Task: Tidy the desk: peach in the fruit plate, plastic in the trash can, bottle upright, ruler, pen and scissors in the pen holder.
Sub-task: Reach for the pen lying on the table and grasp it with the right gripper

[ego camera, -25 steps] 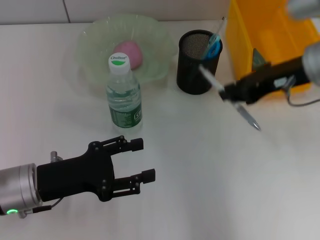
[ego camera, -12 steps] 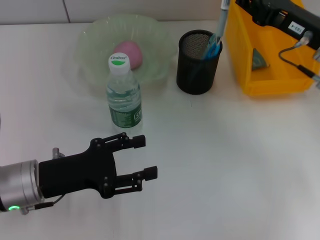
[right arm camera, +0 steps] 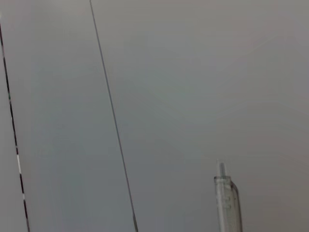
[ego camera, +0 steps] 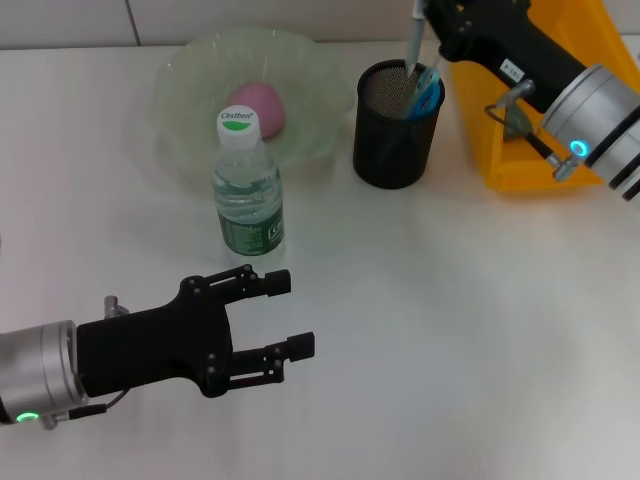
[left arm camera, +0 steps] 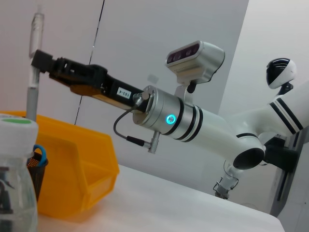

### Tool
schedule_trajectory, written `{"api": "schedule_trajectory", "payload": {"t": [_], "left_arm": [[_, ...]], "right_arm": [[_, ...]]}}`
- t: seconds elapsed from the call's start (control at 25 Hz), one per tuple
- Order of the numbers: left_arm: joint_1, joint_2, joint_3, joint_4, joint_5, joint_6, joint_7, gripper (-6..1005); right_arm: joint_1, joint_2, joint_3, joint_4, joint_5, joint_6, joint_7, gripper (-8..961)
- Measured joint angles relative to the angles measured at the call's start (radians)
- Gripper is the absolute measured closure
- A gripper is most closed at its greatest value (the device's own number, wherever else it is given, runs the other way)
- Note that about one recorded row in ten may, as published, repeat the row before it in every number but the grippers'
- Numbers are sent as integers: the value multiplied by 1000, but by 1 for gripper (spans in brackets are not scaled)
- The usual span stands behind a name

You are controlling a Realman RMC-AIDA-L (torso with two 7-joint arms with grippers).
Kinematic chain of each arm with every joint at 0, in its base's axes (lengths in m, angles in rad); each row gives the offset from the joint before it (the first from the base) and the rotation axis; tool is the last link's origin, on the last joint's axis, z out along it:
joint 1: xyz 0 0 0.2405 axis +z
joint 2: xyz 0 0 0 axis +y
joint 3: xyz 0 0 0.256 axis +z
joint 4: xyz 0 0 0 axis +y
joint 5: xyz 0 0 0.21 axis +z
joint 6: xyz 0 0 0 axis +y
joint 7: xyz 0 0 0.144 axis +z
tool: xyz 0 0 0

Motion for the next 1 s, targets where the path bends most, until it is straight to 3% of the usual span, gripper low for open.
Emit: {"api": "schedule_trajectory", "payload": {"t": [0.48,0.56,0.6,0.76,0.88,1.0], "left_arm": [[8,0,4,0,0,2,6,229],[8,0,4,0,0,3,6,229],[9,0,4,0,0,4,6,229],[11,1,0,0,1,8,6,229],[12,2,-2,-1,3,12,4,229],[13,3,-3,-1,4,12,2,229]], "right_arm": [[-20,-1,-4,13,-7,-42,7,642],[-27,-1,-4,10,-11,-59,12,428],[-37,-2,-5,4,-19,-80,19,416],[-108,-10,-5,-87,-85,-157,127,367],[-234,-11,-4,-230,-124,-237,239,330],[-281,-13,-4,-273,-129,-288,271,293]]}}
